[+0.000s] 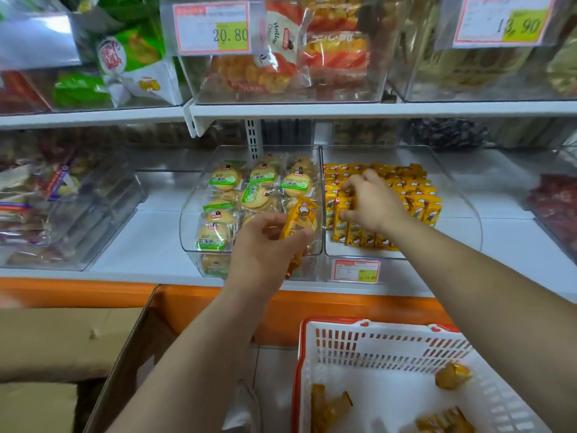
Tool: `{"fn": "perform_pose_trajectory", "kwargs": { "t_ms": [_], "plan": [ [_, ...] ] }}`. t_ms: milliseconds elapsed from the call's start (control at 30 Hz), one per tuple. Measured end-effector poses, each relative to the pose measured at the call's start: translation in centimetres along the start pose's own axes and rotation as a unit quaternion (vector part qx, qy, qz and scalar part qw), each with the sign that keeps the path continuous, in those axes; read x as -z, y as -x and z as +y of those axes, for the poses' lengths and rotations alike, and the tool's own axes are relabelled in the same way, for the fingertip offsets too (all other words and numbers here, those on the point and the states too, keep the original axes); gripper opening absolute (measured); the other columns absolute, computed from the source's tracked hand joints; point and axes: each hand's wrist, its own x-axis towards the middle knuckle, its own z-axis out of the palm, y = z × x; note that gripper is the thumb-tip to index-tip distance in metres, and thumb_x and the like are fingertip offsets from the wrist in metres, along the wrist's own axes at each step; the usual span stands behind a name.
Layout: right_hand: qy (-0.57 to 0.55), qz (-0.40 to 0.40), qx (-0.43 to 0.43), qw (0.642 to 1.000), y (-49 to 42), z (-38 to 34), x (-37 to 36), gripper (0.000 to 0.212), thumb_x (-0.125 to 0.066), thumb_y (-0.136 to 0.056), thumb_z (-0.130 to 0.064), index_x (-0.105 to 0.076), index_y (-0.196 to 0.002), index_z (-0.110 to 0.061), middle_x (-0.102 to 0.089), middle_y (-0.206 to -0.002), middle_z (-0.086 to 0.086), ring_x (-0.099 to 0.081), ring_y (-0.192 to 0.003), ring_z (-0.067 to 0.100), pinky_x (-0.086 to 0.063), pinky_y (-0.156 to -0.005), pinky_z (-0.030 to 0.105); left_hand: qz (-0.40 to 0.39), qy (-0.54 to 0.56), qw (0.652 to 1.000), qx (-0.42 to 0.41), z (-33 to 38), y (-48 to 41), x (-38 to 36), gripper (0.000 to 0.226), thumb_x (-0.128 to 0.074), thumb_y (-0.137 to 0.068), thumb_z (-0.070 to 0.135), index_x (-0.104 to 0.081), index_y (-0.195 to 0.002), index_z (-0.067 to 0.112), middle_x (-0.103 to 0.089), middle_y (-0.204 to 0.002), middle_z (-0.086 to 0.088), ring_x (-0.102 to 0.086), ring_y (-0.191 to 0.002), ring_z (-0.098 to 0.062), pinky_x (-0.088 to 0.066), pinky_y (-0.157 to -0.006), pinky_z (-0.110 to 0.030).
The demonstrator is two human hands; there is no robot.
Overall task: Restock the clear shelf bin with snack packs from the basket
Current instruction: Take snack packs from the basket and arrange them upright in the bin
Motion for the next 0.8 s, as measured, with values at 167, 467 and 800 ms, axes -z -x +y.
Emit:
{"fn": "perform_pose_trajectory", "kwargs": {
  "t_ms": [167,467,800],
  "plan": [
    [-0.168,0.086,0.02,0.982,6.1,1.0,4.4,0.032,-0.075,-0.084,-0.034,-0.062,-0.113,-0.03,-0.055,-0.102,-0.005,-0.056,-0.082,0.005,-0.043,-0.071,0.019,-0.061,-0.01,0.998,0.017,0.2,0.4,-1.6,0.027,-0.076,-0.09,0.015,-0.073,-0.116,0.02,-0.077,-0.096,-0.007,-0.074,-0.096,-0.032,-0.062,-0.09,-0.048],
    [-0.437,-0.047,0.022,0.898,16.9,1.8,7.5,0.025,-0.061,-0.097,-0.022,-0.067,-0.106,-0.044,-0.066,-0.098,-0.025,-0.065,-0.091,0.004,-0.055,-0.081,0.035,-0.148,0.041,0.987,0.037,0.5,2.4,-7.1,0.036,-0.083,-0.081,0.006,-0.07,-0.115,0.006,-0.076,-0.088,-0.016,-0.074,-0.078,-0.021,-0.064,-0.075,-0.029],
    [-0.45,0.012,-0.023,0.893,17.4,3.3,7.8,0.024,-0.058,-0.098,-0.031,-0.057,-0.116,-0.047,-0.067,-0.101,-0.016,-0.069,-0.086,0.012,-0.059,-0.075,0.039,-0.173,-0.004,0.985,-0.017,0.2,2.6,-8.8,0.018,-0.079,-0.088,0.014,-0.078,-0.083,0.032,-0.08,-0.085,0.004,-0.076,-0.08,-0.009,-0.062,-0.071,-0.024]
  ]
}}
